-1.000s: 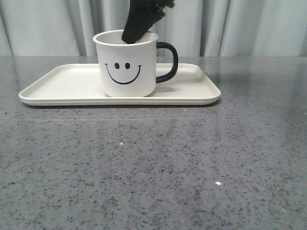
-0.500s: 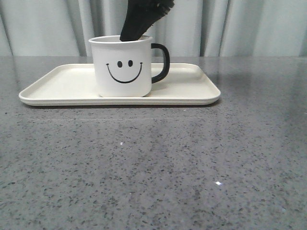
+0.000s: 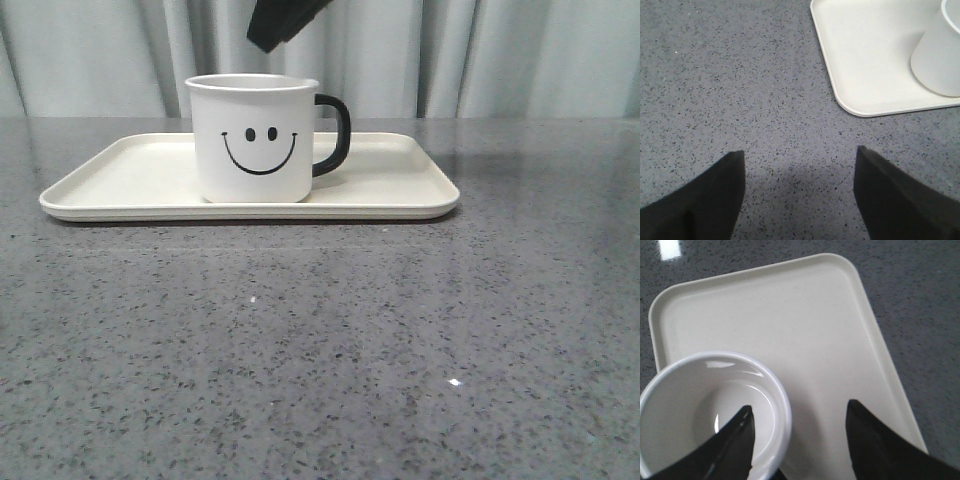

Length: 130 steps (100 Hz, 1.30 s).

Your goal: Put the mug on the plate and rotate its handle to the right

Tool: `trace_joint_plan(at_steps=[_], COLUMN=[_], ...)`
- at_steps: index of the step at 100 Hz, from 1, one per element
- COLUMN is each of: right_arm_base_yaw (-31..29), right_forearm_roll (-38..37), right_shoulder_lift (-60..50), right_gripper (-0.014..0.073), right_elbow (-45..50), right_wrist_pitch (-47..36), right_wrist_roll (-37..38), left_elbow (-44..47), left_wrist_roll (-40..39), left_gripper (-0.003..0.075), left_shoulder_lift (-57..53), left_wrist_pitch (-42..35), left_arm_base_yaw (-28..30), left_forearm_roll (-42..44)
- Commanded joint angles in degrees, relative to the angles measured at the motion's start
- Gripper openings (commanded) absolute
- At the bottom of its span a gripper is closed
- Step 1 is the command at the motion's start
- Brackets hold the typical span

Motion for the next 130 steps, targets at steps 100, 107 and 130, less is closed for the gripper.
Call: trace_joint_plan(at_steps=[100,107,130], right_arm_base_yaw=[-1.44,-2.91,-10.2], right_forearm_roll=[-36.63,-37.11,-37.11], right_shoulder_lift=[-51.0,-55.19,-66.44], right_gripper=[0.0416,0.0416,0.0416], right_elbow=[35.95,42.69,64.05], right_wrist_pitch=[-11.24,-15.81,-28.02], right_wrist_roll=[36.51,38.33,40.75], left_elbow=[-1.46,-1.46,-1.46], left_wrist_roll=[-0.08,-0.08,-0.08], left_gripper=[0.0463,0.0463,0.0463], left_shoulder_lift=[-0.21,-0.21,-0.21], left_wrist_pitch=[-3.88,-3.88,-3.88], left_arm_base_yaw=[0.18,0.18,0.18], left_forearm_roll=[-0.3,-0.3,-0.3])
